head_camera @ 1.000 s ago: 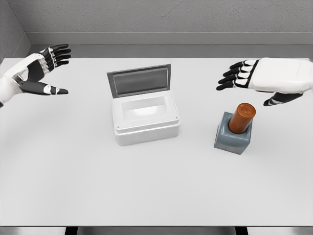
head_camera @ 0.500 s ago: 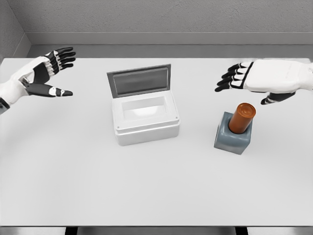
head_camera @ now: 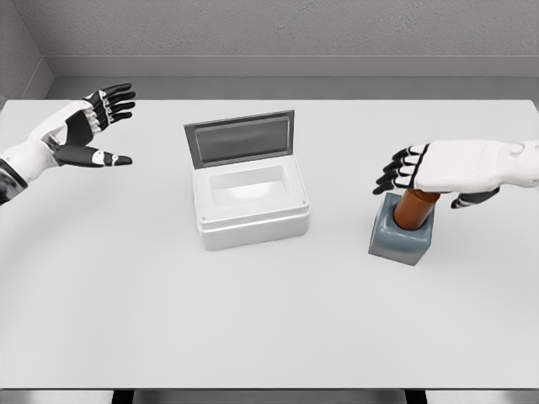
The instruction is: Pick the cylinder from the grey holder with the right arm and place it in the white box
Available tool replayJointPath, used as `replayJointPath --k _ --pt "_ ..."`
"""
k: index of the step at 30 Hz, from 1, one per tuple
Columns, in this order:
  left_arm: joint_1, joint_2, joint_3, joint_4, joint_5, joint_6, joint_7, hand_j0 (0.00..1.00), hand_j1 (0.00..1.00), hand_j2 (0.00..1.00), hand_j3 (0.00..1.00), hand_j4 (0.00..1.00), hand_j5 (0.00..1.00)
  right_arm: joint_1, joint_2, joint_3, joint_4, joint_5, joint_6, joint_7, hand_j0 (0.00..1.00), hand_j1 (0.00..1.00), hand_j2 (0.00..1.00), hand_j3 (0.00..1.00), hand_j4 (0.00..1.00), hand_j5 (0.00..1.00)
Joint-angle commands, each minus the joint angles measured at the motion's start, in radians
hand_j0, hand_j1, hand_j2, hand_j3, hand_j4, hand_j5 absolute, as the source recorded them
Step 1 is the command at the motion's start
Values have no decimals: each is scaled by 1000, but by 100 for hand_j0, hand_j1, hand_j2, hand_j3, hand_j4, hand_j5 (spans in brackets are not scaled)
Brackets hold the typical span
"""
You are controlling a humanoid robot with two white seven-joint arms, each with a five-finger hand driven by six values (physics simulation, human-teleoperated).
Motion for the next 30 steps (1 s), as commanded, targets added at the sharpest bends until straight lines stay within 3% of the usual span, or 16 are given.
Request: replayJointPath --k 1,9,15,20,25,30 --pt "0 -2 -2 1 5 0 0 100 100 100 100 100 100 0 -1 8 -8 -3 3 0 98 98 98 98 98 98" --pt "-2 -14 -2 1 0 0 0 100 100 100 100 100 100 -2 9 26 -22 -1 3 0 98 98 98 98 98 98" --pt "-2 -14 -2 -1 0 0 0 100 100 100 100 100 100 -2 5 26 -20 14 3 0 74 74 74 74 74 74" --pt "-3 -14 -2 -1 0 0 0 100 100 100 100 100 100 -2 2 26 -22 14 3 0 67 67 67 67 67 67" --pt "-3 -14 -2 1 0 0 0 100 100 100 100 100 100 -3 -1 26 -22 15 3 0 50 50 50 50 50 50" --pt "-5 -16 -3 -1 0 0 0 100 100 100 100 100 100 -9 -4 25 -22 15 3 0 46 46 46 46 46 46"
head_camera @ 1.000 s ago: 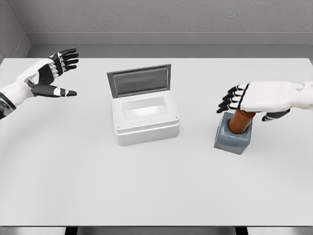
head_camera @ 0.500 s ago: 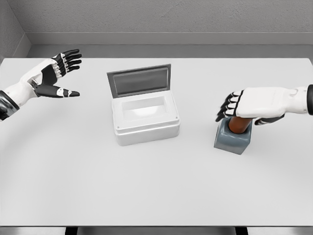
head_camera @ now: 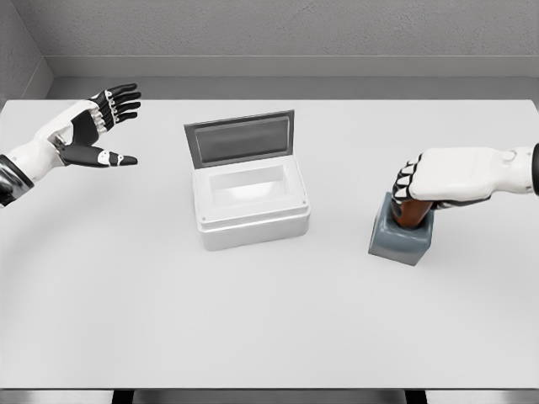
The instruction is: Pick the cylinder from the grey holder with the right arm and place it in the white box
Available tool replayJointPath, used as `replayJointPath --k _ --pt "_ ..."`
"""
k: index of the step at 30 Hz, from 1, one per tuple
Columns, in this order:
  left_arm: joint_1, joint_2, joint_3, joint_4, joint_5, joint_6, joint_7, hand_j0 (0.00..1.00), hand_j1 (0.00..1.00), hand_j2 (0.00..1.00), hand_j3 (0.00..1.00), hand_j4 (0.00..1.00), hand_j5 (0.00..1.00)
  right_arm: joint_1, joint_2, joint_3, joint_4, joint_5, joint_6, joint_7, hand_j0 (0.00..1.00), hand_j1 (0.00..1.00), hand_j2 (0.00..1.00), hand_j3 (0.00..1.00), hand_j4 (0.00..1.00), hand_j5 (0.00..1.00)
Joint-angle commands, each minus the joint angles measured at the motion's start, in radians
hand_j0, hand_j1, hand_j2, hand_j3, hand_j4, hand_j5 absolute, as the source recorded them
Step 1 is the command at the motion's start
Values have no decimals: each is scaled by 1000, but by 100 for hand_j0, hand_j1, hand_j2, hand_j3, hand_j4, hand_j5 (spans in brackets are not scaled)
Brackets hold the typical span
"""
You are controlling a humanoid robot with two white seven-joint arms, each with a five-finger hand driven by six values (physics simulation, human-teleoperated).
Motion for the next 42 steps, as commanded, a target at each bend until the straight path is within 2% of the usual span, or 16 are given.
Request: replayJointPath --k 1,5,21,42 --pt "0 1 0 -1 6 0 0 100 100 100 100 100 100 0 -6 -4 -1 -6 2 0 46 46 46 46 46 46" --pt "-2 1 1 -1 6 0 0 100 100 100 100 100 100 -17 -17 -13 -27 -15 2 0 46 46 46 46 46 46" --pt "-2 1 1 -1 6 0 0 100 100 100 100 100 100 -66 -11 -15 -27 -19 2 0 46 46 46 46 46 46" --pt "-8 -11 0 -2 3 0 0 100 100 100 100 100 100 -132 138 -8 26 -12 2 0 45 45 45 45 45 45"
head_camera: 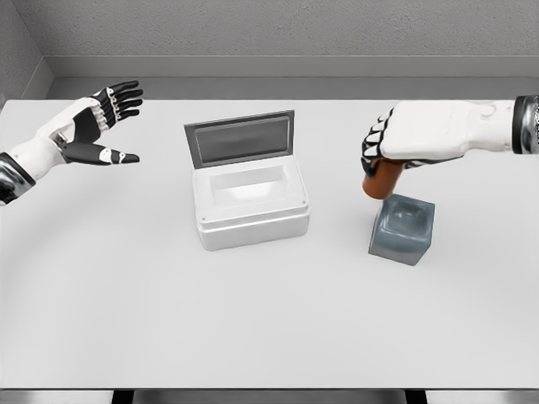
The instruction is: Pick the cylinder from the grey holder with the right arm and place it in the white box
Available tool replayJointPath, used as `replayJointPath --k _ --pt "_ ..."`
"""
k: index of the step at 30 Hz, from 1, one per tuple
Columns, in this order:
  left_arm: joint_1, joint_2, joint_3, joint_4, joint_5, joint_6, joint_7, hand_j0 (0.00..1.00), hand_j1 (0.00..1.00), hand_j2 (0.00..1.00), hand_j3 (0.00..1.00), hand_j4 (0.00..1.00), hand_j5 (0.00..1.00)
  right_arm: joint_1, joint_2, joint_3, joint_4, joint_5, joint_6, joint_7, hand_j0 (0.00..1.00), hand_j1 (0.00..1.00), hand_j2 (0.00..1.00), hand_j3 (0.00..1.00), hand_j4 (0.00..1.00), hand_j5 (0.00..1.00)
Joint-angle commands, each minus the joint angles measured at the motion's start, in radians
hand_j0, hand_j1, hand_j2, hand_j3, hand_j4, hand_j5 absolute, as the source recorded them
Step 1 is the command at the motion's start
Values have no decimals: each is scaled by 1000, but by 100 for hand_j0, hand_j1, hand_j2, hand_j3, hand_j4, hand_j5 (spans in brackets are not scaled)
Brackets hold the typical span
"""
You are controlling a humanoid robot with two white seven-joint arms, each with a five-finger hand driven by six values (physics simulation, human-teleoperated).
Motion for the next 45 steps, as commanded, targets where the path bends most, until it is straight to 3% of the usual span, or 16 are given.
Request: replayJointPath --k 1,14,21,45 --pt "0 -3 1 -1 7 0 0 100 100 100 100 100 100 -3 17 1 6 -4 3 0 45 45 45 45 45 45" --pt "-2 -3 -1 1 4 0 0 100 100 100 100 100 100 -38 103 7 35 -3 3 0 43 43 43 43 43 43" --pt "-2 -3 -1 1 4 0 0 100 100 100 100 100 100 -55 157 8 95 0 3 0 43 43 43 43 43 43" --pt "-8 -5 -7 2 4 0 0 100 100 100 100 100 100 -129 323 45 191 16 3 0 43 43 43 43 43 43"
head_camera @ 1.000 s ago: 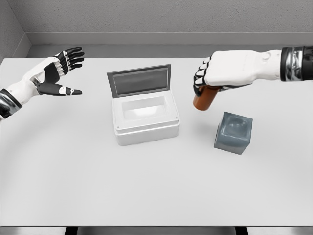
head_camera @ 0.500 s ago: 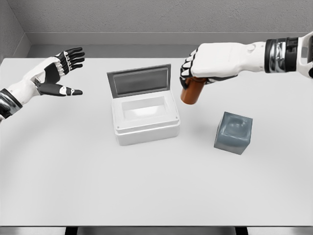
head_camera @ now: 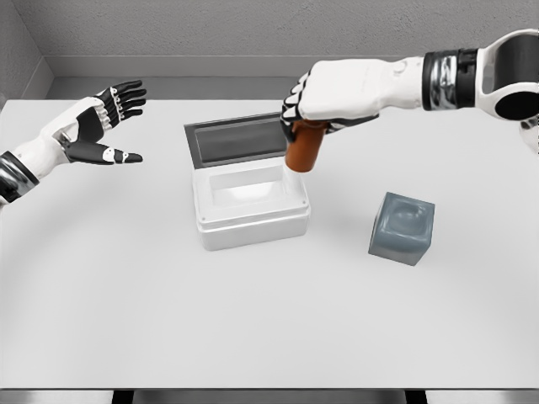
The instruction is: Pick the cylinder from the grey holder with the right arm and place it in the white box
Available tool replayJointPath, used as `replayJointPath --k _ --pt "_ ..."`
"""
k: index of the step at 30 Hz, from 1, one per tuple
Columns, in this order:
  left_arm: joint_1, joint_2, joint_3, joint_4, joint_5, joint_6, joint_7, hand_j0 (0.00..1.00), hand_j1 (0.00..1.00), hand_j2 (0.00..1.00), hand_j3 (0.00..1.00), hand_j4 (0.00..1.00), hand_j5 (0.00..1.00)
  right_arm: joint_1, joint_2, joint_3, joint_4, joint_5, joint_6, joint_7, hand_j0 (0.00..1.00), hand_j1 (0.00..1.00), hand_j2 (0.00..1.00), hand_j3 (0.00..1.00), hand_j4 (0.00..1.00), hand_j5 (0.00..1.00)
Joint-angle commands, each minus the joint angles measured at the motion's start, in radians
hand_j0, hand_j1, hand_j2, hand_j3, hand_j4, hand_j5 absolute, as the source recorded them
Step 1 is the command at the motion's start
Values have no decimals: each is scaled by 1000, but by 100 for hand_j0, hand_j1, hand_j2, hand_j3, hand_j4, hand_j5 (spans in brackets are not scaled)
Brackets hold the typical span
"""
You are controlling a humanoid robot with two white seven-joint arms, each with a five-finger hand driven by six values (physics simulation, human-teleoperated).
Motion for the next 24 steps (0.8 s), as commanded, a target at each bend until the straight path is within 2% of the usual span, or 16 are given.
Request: replayJointPath --k 1,8,10,19,24 --pt "0 1 1 -1 9 0 0 100 100 100 100 100 100 0 22 18 11 -4 3 0 43 43 43 43 43 43" --pt "0 1 -1 -1 6 0 0 100 100 100 100 100 100 -8 63 19 49 15 3 0 43 43 43 43 43 43" --pt "0 1 -1 -1 6 0 0 100 100 100 100 100 100 -8 82 27 85 16 3 0 43 43 43 43 43 43" --pt "-2 1 -1 -1 6 0 0 100 100 100 100 100 100 -8 143 50 155 44 3 0 42 42 42 42 42 42" --pt "-2 2 -1 -1 6 0 0 100 100 100 100 100 100 -8 146 53 181 46 3 0 42 42 42 42 42 42"
